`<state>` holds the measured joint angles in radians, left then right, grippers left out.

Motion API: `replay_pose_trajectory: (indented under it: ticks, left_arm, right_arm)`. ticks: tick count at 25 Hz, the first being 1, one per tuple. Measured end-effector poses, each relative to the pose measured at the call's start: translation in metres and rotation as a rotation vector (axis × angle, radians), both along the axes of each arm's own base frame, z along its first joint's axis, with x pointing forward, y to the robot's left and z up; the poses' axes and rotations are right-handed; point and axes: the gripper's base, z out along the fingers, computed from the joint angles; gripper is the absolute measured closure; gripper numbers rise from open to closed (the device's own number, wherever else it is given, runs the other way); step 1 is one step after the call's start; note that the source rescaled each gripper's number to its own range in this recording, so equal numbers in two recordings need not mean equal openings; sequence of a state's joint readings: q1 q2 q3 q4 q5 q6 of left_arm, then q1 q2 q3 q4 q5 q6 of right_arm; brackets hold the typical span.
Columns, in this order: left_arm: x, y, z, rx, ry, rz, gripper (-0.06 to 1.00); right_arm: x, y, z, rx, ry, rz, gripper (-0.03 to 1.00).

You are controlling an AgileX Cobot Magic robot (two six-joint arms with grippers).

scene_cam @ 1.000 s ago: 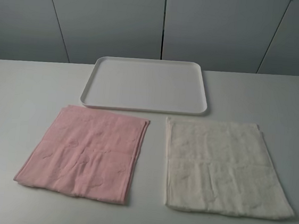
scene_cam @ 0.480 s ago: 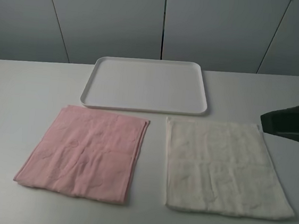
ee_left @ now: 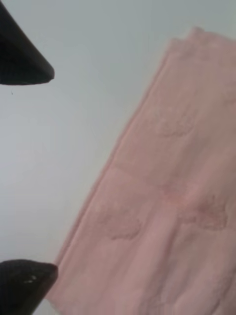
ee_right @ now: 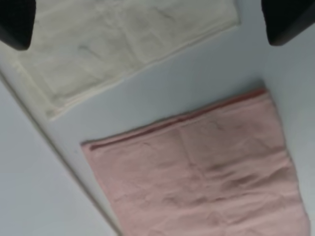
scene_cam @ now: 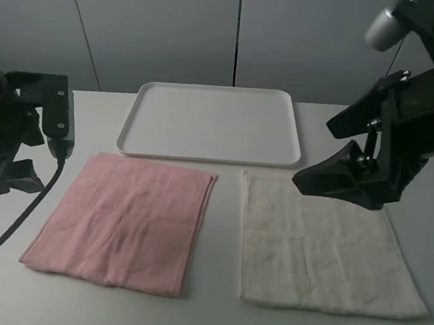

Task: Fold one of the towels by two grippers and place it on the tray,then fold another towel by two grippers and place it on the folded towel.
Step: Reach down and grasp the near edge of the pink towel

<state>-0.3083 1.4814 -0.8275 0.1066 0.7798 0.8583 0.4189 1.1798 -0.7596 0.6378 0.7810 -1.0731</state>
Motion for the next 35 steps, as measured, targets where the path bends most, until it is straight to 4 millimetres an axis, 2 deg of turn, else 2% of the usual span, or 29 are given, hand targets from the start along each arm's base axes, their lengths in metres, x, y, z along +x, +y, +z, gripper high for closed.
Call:
replay_pose_trajectory:
  ticks: [4,9,16,22,29,35]
  left_arm:
    - [0.000,-0.001,-0.018,0.068,0.112,-0.073,0.02]
    - [-0.003,0.003,-0.037,0.135,0.172,-0.155,0.02]
    - [-0.028,0.011,-0.068,0.156,0.218,-0.269,0.00]
    - [-0.047,0.015,-0.087,0.143,0.216,-0.341,-0.05]
    - [-0.047,0.013,-0.091,0.124,0.157,-0.382,-0.05]
    - [-0.053,0.007,-0.103,0.145,0.214,-0.464,-0.05]
  right_arm:
    - [-0.004,0.025,-0.014,-0.099,-0.022,0.135,-0.03]
    - [-0.014,0.051,-0.034,-0.234,-0.006,0.267,-0.03]
    - [-0.032,0.096,-0.058,-0.392,-0.003,0.411,-0.03]
    - [-0.035,0.128,-0.080,-0.451,0.021,0.469,-0.03]
    - [-0.029,0.143,-0.105,-0.509,0.073,0.465,-0.03]
    - [-0.029,0.144,-0.111,-0.522,0.085,0.466,-0.03]
